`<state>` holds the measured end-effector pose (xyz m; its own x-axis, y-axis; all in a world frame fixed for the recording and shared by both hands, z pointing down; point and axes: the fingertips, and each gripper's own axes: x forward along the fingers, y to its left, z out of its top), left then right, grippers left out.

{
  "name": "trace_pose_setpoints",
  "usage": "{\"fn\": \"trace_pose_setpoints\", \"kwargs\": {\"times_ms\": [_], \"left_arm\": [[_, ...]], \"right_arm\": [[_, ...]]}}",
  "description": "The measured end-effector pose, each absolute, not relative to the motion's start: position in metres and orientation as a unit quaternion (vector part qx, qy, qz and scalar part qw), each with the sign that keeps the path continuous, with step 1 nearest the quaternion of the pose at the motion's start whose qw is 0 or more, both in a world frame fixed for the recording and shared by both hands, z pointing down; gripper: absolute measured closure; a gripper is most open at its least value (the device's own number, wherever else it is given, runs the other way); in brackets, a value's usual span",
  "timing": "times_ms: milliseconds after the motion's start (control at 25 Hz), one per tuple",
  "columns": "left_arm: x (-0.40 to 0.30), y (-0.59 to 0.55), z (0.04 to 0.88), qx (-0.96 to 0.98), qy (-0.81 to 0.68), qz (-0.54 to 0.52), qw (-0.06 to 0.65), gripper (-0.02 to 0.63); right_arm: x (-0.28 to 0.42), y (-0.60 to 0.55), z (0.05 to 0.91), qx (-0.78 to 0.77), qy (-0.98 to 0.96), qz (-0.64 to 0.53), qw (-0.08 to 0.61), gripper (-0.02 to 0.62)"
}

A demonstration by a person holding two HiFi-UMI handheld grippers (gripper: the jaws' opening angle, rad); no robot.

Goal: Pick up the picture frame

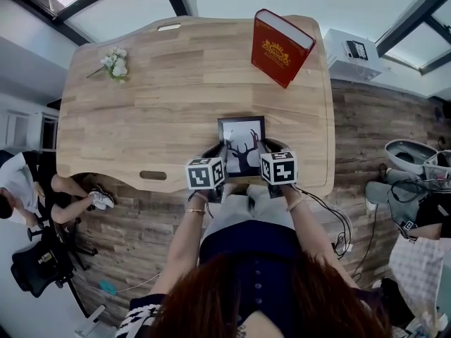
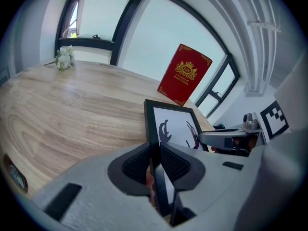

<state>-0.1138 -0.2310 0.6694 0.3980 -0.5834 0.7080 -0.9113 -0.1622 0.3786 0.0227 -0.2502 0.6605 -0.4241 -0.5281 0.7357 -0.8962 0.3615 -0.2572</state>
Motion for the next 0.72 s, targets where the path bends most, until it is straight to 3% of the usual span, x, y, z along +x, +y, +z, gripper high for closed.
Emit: {"fn": "trace_pose_setpoints", "kwargs": {"times_ms": [720], "left_arm": [[-0.123,-0.221,0.614,0.785,-0.497,0.176,0.327,0.525]], "right_arm": [[0.014,-0.230,0.602,0.512,-0.783,0.263,0.235,0.522]]}}
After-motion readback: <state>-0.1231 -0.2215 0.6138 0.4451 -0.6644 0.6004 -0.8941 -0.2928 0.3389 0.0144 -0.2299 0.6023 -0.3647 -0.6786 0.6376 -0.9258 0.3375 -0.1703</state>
